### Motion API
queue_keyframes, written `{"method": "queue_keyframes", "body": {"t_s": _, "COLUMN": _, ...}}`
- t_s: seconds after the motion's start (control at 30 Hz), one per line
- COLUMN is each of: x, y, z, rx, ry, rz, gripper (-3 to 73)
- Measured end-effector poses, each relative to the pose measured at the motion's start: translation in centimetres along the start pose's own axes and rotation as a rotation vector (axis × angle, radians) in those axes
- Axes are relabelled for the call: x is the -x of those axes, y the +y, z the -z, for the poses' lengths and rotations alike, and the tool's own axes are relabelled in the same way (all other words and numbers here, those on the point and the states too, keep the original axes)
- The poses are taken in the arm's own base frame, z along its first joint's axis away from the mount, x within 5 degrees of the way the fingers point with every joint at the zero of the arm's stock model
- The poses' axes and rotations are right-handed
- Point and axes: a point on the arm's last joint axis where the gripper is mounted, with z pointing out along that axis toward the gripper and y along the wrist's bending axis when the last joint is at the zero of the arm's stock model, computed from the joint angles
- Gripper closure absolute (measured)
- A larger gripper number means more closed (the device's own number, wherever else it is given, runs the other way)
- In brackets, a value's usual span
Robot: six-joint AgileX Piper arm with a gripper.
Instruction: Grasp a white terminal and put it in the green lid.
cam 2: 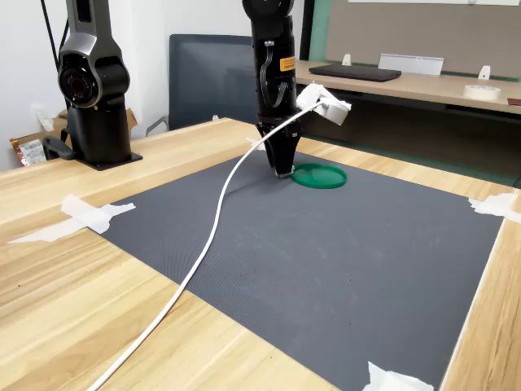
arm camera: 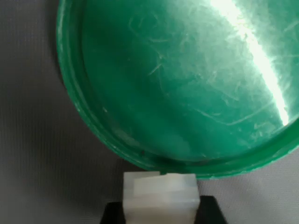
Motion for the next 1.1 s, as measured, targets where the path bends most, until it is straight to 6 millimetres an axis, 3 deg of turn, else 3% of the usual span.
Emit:
{"method": "queue_keyframes", "body": {"t_s": 0.23, "x": -0.1, "y": -0.2, "z": 0.6, "rx": -0.029, "ry": -0.010, "rz": 0.028, "gripper": 44.4}}
{"method": "queue_keyframes", "body": {"t_s": 0.53, "x": 2.2, "y": -1.4, "z": 7.7, "rx": -0.117, "ry": -0.152, "rz": 0.038, "gripper": 44.4}}
{"method": "queue_keyframes", "body": {"t_s": 0.67, "x": 3.5, "y": -2.0, "z": 9.4, "rx": -0.127, "ry": -0.157, "rz": 0.062, "gripper": 44.4}}
{"method": "queue_keyframes", "body": {"t_s": 0.8, "x": 4.5, "y": -2.5, "z": 9.0, "rx": -0.120, "ry": -0.132, "rz": 0.096, "gripper": 44.4}}
{"method": "queue_keyframes", "body": {"t_s": 1.1, "x": 5.2, "y": -2.7, "z": 5.3, "rx": -0.057, "ry": -0.022, "rz": 0.187, "gripper": 44.4}}
